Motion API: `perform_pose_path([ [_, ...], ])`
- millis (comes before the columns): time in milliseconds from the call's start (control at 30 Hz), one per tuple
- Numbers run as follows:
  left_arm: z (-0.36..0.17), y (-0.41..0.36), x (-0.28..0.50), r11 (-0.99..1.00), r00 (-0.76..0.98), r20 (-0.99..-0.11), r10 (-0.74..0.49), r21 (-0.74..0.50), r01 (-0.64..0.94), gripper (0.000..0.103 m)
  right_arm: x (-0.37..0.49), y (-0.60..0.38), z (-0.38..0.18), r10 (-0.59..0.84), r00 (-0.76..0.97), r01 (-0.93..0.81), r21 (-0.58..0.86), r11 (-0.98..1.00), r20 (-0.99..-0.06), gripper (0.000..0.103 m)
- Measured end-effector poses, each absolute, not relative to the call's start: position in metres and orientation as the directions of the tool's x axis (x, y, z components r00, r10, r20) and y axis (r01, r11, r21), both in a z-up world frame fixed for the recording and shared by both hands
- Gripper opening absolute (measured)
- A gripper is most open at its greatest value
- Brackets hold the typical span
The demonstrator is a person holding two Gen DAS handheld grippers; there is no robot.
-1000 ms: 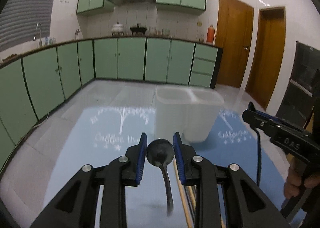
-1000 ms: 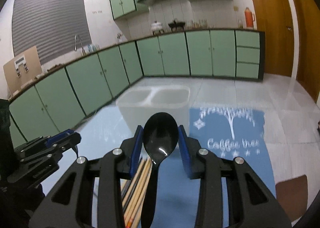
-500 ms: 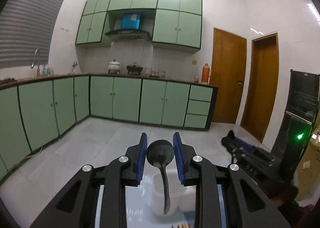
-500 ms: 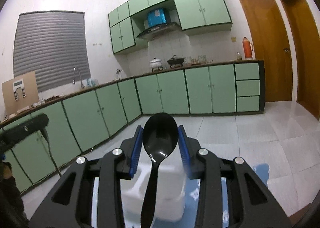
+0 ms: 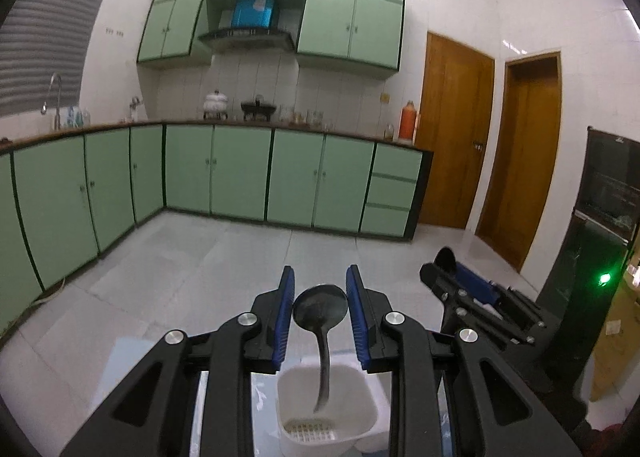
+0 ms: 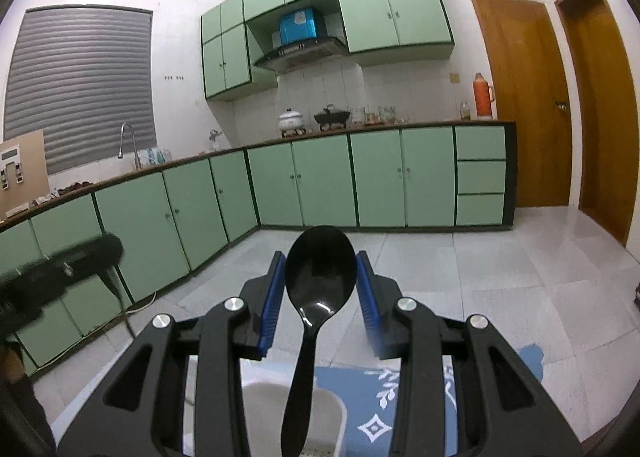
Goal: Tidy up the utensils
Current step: 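Lift both spoons and carry them over the white utensil holder, then open both tools to drop the spoons into the holder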
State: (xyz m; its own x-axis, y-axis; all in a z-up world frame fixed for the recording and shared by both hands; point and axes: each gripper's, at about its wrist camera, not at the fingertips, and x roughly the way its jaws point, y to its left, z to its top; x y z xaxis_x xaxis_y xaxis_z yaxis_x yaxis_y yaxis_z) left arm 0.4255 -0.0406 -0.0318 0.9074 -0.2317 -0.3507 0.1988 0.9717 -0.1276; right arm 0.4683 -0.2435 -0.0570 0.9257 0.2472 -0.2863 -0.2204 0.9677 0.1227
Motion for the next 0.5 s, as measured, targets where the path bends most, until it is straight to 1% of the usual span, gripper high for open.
perform_pose_path([
  [200,-0.057,-0.037,0.431,0.972,0.879,-0.416,-0.232,-0.130,0.195,0.026,0.463,-0.248,-0.077,0.282,0.898,-0.236,0.169,0.957,-0.339,0.035],
  [233,-0.058,-0.036,0.430,0.972,0.876,-0.421,-0.234,-0.134,0.195,0.026,0.461,-0.249,-0.078,0.289,0.893,-0.238,0.182,0.954,-0.344,0.039],
  [300,-0.059,-0.034,0.426,0.972,0.878,-0.419,-0.233,-0.133,0.195,0.026,0.456,-0.252,-0.078,0.295,0.891,-0.240,0.192,0.952,-0.346,0.043],
  [400,-0.054,-0.033,0.420,0.973,0.881,-0.414,-0.229,-0.123,0.195,0.027,0.446,-0.254,-0.073,0.301,0.889,-0.243,0.201,0.949,-0.344,0.045],
  [500,-0.048,-0.031,0.411,0.974,0.884,-0.410,-0.225,-0.118,0.194,0.031,0.433,-0.258,-0.066,0.303,0.890,-0.241,0.213,0.947,-0.340,0.052],
])
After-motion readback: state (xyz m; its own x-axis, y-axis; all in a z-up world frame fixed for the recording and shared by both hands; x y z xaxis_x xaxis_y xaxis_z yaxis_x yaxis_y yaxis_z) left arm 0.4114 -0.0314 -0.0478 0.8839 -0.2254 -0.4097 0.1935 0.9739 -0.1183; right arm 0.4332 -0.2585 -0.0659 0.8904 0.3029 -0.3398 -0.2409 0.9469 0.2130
